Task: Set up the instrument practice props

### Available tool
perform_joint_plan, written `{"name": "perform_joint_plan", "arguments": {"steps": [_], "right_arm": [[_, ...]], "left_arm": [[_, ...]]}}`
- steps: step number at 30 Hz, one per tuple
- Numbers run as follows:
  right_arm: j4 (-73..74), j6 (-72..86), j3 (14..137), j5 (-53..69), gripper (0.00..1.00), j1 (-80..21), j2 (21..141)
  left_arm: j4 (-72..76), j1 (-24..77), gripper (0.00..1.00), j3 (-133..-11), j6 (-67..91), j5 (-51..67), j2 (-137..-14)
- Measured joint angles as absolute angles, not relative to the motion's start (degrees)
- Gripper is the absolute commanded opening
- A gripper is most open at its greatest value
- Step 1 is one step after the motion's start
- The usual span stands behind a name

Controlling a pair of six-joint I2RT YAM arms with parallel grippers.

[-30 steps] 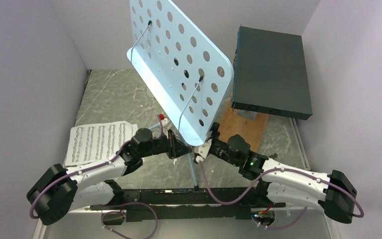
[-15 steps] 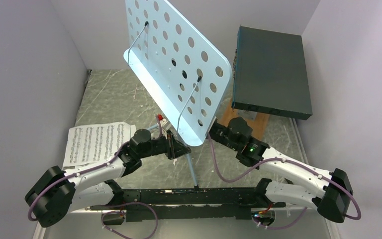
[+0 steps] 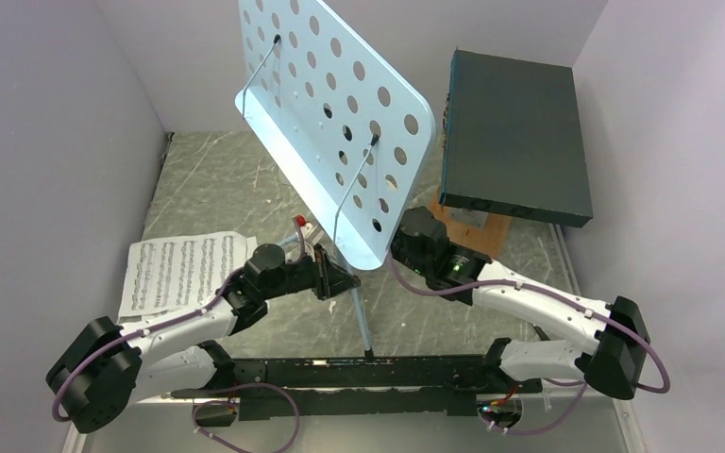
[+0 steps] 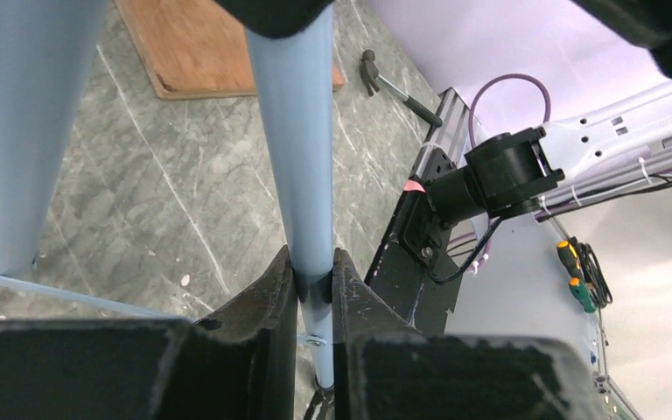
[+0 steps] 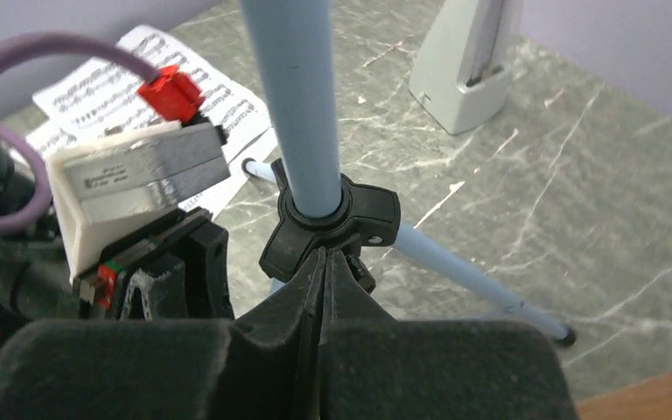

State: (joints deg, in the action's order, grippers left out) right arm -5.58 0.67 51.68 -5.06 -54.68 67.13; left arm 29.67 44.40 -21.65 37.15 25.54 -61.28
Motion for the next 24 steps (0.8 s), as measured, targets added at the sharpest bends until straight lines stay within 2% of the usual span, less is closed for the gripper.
{"name": "perform_joint_plan", "arguments": {"steps": [6, 13, 14, 15, 16, 17, 19, 21, 23, 24], "right_arm": [[-1.8, 17.6, 54.0, -13.1, 0.0, -55.5, 68.3], [5.1, 29.3, 58.0, -11.1, 0.0, -53.2, 69.9], [5.9, 30.2, 58.5, -10.0, 0.05, -52.6, 70.1], [6.4, 30.5, 58.9, -9.0, 0.29, -52.2, 70.2], [6.5, 30.5, 59.0, -8.1, 0.45, -51.9, 70.2], [6.5, 30.6, 59.0, -7.2, 0.57, -51.6, 70.2], [8.0, 29.0, 58.8, -6.9, 0.7, -50.9, 69.2], [7.7, 27.6, 58.8, -7.0, 0.77, -48.8, 69.3], [8.0, 26.3, 58.8, -6.5, 0.8, -47.9, 69.3], [8.4, 25.6, 58.8, -6.5, 0.82, -47.9, 69.1]], "left_arm": [[29.6, 44.2, 0.0, -21.6, 37.1, 24.1, -61.0], [30.0, 44.2, 0.0, -21.6, 37.1, 23.5, -61.2], [30.0, 44.1, 0.0, -21.6, 37.1, 23.3, -61.2], [30.0, 44.1, 0.0, -21.6, 37.1, 23.2, -61.2], [29.8, 44.1, 0.03, -21.6, 37.2, 23.1, -61.0], [29.5, 44.1, 0.1, -21.6, 37.2, 23.0, -60.8], [28.0, 43.6, 0.3, -21.8, 37.4, 22.2, -59.9], [24.8, 44.0, 0.48, -22.0, 37.3, 23.0, -58.1], [19.9, 44.8, 0.69, -22.3, 37.3, 24.7, -56.6], [17.6, 45.2, 0.75, -22.4, 37.4, 25.3, -55.8]]}}
